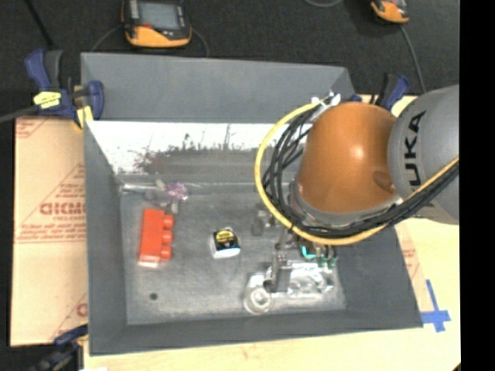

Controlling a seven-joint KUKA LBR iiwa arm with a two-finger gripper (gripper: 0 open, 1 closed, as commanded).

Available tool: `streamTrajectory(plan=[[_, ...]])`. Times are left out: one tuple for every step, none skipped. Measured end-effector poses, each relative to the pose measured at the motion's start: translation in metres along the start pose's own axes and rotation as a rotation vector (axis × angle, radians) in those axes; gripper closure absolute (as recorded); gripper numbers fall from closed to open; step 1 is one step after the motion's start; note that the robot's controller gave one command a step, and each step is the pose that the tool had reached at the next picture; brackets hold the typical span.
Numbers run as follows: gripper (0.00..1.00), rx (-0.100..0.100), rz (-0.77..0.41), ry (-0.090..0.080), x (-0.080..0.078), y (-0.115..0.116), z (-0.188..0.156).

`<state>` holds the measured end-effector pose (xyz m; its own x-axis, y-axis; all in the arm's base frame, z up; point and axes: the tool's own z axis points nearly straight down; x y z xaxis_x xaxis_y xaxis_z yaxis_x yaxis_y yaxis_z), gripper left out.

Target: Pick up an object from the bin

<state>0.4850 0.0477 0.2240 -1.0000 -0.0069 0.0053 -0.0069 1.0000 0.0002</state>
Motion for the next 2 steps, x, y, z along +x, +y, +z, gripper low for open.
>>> streamTrajectory(plan=[[0.00,0.001,-0.227,-0.004,-0.027,-0.010,0.156],[0.00,0.002,-0.286,-0.011,-0.020,-0.010,0.122]])
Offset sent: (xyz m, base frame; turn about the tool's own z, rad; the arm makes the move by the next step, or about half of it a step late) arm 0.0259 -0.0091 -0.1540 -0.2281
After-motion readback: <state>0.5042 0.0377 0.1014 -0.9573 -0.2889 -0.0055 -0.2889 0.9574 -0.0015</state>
